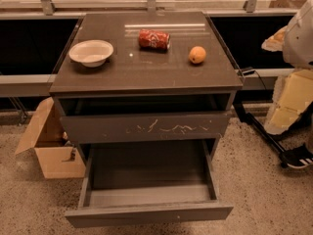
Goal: Place orange into middle drawer
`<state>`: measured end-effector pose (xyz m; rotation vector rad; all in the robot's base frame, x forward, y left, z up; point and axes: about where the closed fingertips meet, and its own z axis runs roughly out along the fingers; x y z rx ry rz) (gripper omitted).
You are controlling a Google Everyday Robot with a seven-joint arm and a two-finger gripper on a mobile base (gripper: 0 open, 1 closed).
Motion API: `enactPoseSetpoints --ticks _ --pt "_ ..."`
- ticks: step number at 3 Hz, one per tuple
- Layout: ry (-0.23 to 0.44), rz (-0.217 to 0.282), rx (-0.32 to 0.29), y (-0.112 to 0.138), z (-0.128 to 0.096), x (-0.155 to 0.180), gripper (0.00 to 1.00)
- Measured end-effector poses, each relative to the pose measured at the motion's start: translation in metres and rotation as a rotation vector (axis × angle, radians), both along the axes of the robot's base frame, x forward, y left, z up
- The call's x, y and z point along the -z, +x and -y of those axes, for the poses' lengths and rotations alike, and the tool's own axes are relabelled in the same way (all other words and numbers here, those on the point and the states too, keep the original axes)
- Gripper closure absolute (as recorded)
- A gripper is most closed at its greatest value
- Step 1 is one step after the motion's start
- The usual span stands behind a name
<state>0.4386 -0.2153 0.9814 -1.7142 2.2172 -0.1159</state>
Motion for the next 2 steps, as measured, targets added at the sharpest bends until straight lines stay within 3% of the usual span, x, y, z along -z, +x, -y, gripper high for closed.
enactPoseSetpoints --ticks 1,2 --pt "0.007 0.01 0.0 0.003 0.0 -0.001 0.0" --pt "0.088 0.04 -0.005 0.029 -0.001 0.005 0.0"
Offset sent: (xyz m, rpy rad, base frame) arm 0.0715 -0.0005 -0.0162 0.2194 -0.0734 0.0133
